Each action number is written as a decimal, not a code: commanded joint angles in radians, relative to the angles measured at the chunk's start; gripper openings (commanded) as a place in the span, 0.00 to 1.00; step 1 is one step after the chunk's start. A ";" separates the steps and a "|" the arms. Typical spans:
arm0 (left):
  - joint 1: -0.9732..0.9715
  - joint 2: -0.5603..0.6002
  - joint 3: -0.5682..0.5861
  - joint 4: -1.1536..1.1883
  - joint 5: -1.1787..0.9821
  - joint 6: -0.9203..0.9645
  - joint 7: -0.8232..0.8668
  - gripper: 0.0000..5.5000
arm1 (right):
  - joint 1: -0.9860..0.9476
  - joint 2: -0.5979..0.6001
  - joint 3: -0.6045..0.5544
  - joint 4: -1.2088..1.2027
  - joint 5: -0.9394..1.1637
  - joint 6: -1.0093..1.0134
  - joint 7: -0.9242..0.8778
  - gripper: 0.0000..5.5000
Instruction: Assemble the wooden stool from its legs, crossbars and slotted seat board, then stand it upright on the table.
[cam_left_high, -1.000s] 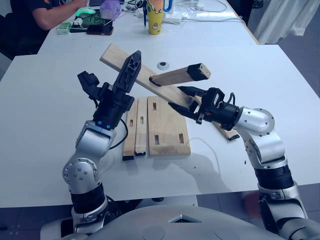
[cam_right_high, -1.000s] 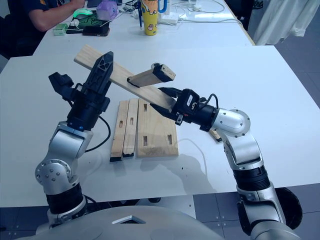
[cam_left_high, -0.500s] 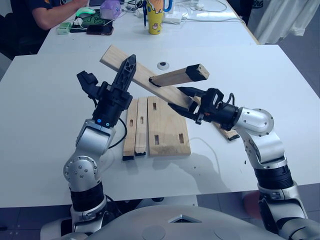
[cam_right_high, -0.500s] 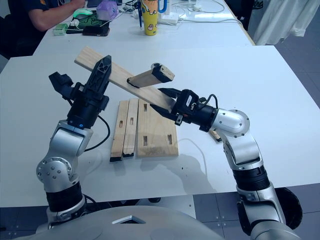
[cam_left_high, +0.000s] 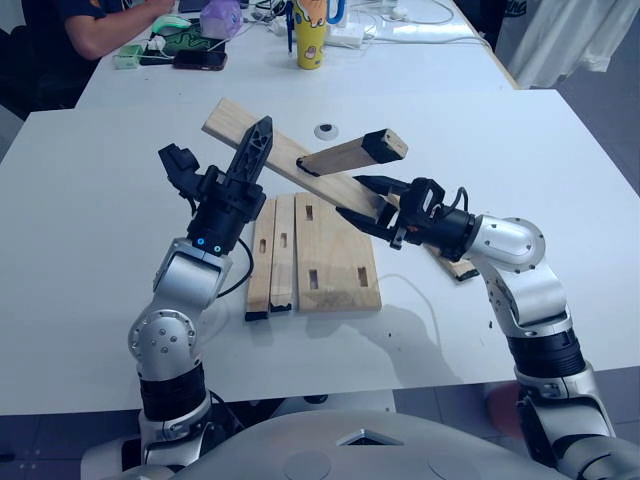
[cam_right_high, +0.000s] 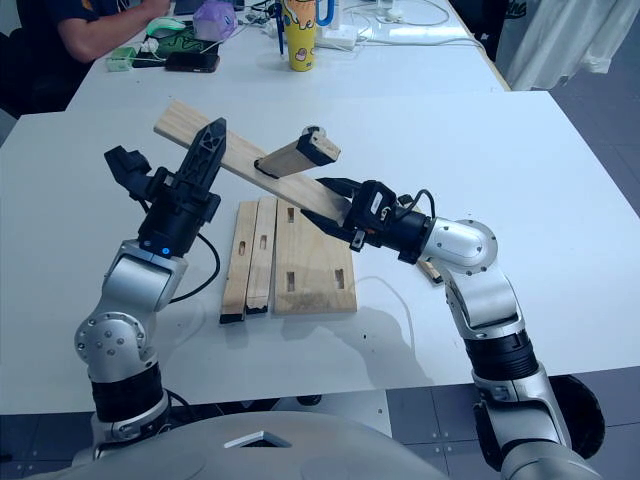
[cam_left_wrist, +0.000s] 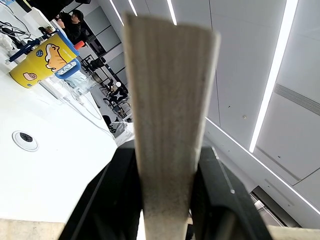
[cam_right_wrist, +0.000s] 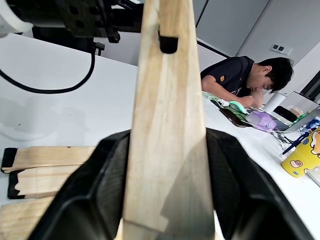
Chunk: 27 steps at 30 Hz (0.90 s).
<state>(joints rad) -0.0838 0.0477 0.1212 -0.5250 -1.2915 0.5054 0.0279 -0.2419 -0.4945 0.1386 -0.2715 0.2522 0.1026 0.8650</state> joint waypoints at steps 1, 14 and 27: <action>-0.011 0.003 0.006 0.018 0.018 -0.011 0.002 0.19 | -0.014 -0.012 -0.001 -0.013 0.015 0.007 0.016 0.49; 0.147 0.064 0.142 0.002 0.063 -0.021 0.072 0.19 | -0.007 -0.146 -0.073 0.150 0.040 0.034 0.133 0.53; 0.409 0.040 0.123 -0.136 0.032 -0.004 0.260 0.19 | 0.200 -0.196 -0.011 0.099 -0.011 0.002 0.177 0.17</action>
<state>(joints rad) 0.3031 0.1002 0.2571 -0.6417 -1.2791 0.5106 0.2614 -0.0592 -0.6877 0.1260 -0.1532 0.2517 0.1065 1.0542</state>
